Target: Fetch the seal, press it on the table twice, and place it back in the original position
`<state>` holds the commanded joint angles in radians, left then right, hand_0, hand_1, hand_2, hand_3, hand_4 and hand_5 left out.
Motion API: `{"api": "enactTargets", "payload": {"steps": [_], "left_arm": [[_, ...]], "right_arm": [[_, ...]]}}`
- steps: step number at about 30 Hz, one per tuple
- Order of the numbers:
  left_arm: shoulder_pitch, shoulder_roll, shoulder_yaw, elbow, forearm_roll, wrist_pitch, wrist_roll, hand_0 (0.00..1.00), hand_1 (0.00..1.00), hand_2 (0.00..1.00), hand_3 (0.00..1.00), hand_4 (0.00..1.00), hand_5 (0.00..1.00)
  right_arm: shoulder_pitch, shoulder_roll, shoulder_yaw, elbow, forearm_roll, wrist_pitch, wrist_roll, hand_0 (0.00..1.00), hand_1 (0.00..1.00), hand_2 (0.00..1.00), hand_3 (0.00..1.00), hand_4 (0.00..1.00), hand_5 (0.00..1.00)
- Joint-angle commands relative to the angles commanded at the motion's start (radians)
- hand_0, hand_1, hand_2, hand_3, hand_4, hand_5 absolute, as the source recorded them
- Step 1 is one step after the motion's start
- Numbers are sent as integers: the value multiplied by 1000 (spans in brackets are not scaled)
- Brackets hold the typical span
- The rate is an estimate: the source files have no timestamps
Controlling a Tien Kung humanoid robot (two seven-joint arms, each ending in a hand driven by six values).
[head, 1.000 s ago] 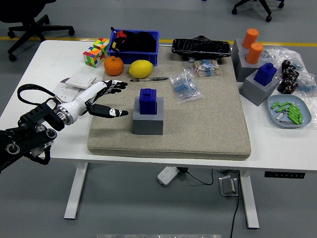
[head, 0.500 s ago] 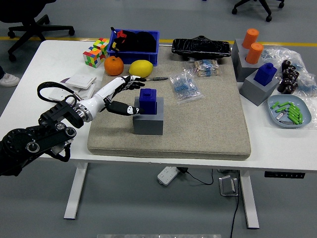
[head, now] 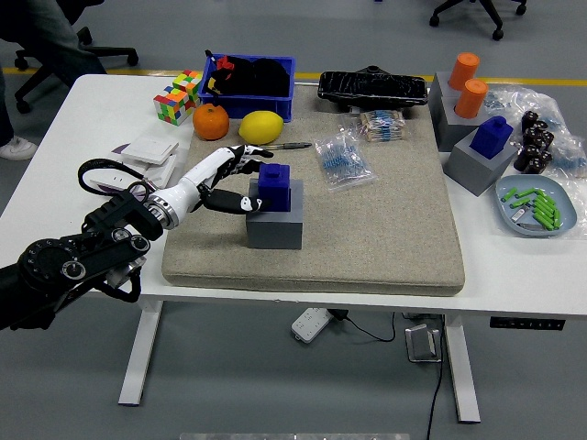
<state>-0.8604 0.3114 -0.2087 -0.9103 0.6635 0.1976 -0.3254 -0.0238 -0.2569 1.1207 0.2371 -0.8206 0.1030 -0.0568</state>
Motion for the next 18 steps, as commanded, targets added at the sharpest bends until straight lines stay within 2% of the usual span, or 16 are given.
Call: {"api": "enactTargets", "payload": {"steps": [1, 2, 10, 13, 14, 18], "left_arm": [[1, -2, -3, 0, -3, -1, -1, 775, 740, 709, 786, 830, 2], [5, -5, -7, 2, -7, -3, -2, 724, 696, 678, 770, 794, 2], [30, -26, -15, 9, -24, -16, -5, 717, 683, 654, 755, 793, 2], [38, -36, -29, 7, -39, -16, -13, 717, 683, 654, 755, 793, 2], [39, -38, -32, 7, -40, -15, -15, 705, 663, 614, 732, 772, 2], [42, -47, -36, 10, -44, -8, -28, 705, 663, 614, 732, 772, 2]], "right_arm": [[0, 0, -1, 0, 0, 0, 0, 735, 683, 652, 618, 718, 517], [0, 0, -1, 0, 0, 0, 0, 735, 684, 652, 618, 718, 517], [3, 1, -3, 0, 1, 0, 1, 735, 684, 652, 618, 717, 517], [3, 1, -6, -1, 2, 1, 0, 735, 684, 652, 618, 717, 517], [3, 0, -7, -1, 2, 1, 0, 734, 684, 652, 618, 717, 516], [4, 0, -9, 0, 2, 0, 1, 734, 684, 652, 618, 717, 516]]}}
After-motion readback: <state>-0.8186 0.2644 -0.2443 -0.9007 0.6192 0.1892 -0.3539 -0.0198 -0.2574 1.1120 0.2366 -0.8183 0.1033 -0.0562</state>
